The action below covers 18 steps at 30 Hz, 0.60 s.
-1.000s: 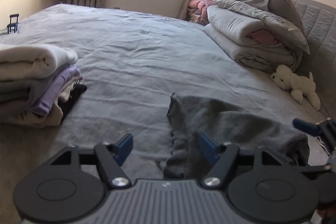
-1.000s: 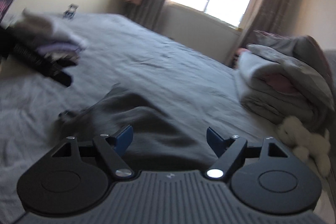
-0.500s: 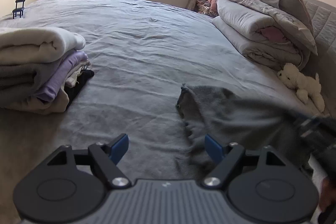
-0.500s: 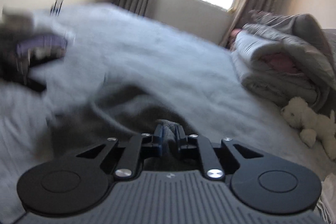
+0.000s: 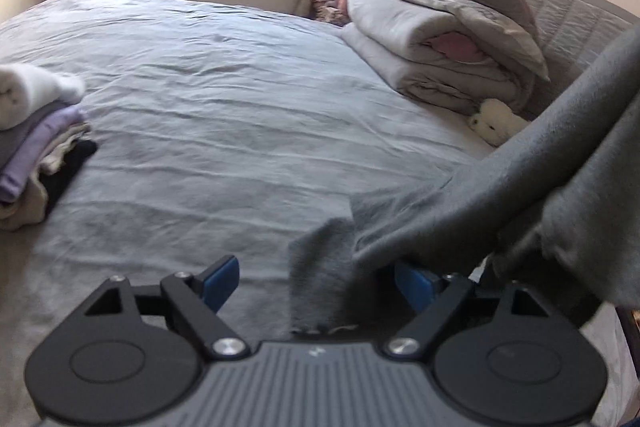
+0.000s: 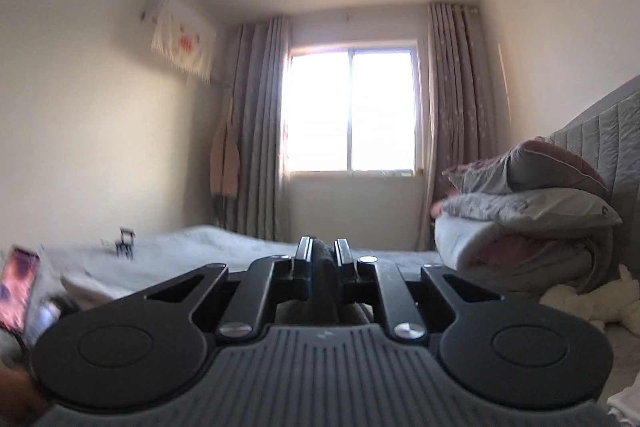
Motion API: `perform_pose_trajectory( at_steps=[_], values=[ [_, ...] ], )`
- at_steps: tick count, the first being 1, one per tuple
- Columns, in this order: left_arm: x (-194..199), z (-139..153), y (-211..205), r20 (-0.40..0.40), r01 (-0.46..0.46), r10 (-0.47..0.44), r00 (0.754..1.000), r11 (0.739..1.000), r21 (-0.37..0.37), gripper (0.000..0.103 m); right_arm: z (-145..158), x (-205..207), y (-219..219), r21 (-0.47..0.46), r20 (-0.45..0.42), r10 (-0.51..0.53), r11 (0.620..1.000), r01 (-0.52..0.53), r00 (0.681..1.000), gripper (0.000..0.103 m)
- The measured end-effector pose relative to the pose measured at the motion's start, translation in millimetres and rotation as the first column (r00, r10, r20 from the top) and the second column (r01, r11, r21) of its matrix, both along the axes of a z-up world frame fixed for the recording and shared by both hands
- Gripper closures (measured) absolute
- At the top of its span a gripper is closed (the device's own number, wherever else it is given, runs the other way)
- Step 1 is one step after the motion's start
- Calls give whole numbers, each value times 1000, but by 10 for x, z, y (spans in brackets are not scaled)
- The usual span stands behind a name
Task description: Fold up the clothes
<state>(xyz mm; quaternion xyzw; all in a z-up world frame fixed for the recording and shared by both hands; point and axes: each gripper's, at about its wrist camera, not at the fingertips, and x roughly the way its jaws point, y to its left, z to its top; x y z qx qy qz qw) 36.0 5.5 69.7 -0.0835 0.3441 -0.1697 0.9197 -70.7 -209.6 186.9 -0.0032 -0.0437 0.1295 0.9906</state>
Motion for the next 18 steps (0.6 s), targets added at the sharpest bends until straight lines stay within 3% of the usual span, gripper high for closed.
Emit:
perform_pose_trajectory(
  at_steps=[2,3,5,8,9,13,14,16,17,18],
  values=[
    [3,-7,-47,6,9,-9,1000,1000,16,22,54,-56,24,-21,34,-21,1000,22,999,97],
    [7,-13,-67,7,17,-17,1000,1000,25,34,91,-91,3,-24,57,-44,999,45,997,103],
    [12,-40,-106,8,39,-39,999,998,42,50,193,-133,-116,-9,91,-91,996,92,992,103],
    [17,-109,-165,-13,70,-70,997,995,65,84,141,29,-274,-67,15,-125,990,126,992,103],
    [21,-136,-180,-21,77,-75,997,995,70,89,64,126,-310,-95,-37,-127,988,124,991,103],
    [18,-206,-212,-34,101,-99,995,992,78,89,-342,400,-338,-211,-228,-140,973,91,964,94],
    [19,-217,-222,-38,107,-104,994,991,80,84,-451,461,-329,-243,-272,-150,966,82,951,90],
    [16,-233,-250,-40,114,-111,993,990,86,62,-581,554,-296,-269,-360,-136,962,37,923,88],
    [7,-240,-271,-33,116,-113,993,989,88,46,-622,565,-256,-278,-388,-124,960,12,913,79],
    [-6,-247,-295,-23,118,-116,993,989,86,36,-664,576,-217,-286,-415,-113,958,-12,903,71]
  ],
)
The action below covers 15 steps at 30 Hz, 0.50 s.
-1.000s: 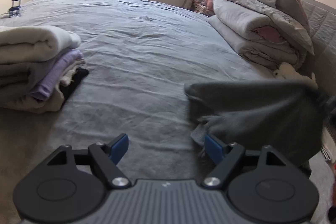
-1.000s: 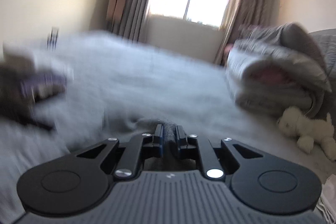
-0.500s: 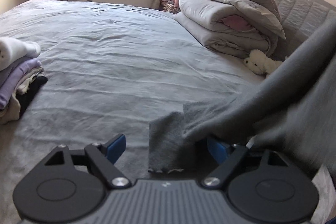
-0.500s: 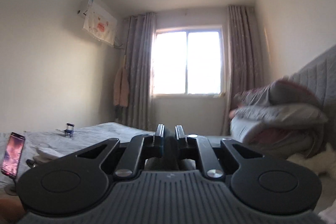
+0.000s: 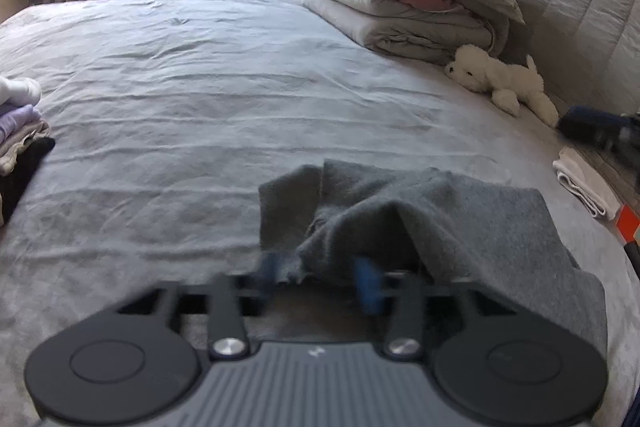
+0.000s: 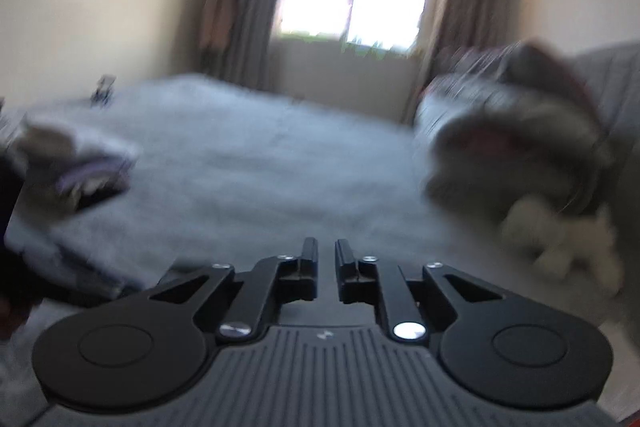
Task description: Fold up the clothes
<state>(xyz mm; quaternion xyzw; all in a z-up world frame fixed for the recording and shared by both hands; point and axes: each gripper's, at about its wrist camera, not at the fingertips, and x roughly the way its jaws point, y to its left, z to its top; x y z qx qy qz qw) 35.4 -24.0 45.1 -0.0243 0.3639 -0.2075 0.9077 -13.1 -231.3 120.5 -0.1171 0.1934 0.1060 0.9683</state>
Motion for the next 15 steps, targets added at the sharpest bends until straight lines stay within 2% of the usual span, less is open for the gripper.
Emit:
perform_pose_trajectory(
  at_steps=[1,2,5,7,8,9,10,13,15],
  values=[
    [-15,-10,-29,5,9,-9,1000,1000,-8,33,-41,11,40,-8,-32,16,1000,-16,999,48],
    [-32,-26,-63,7,21,-21,1000,1000,-20,30,-46,-41,109,-19,-31,23,1000,-24,999,39],
    [-75,-109,-186,19,43,-43,999,998,-36,30,12,4,101,0,-44,46,999,-47,998,39],
    [-96,-181,-262,27,48,-47,999,998,-32,35,4,42,87,23,-82,49,999,-47,995,39],
    [-101,-215,-295,28,53,-52,998,998,-33,53,-10,62,80,28,-107,43,999,-40,993,39],
    [-100,-238,-321,19,66,-65,998,997,-40,79,-51,100,77,26,-130,24,999,-21,991,39],
    [-105,-243,-342,14,79,-78,997,996,-51,92,-96,142,75,23,-152,3,1000,1,988,39],
    [-162,-171,-350,56,96,-93,994,993,-73,93,-174,189,57,12,-175,-41,999,44,984,39],
    [-233,-2,-268,152,87,-70,986,990,-107,94,-187,185,39,11,-163,-62,998,65,985,39]
  ],
)
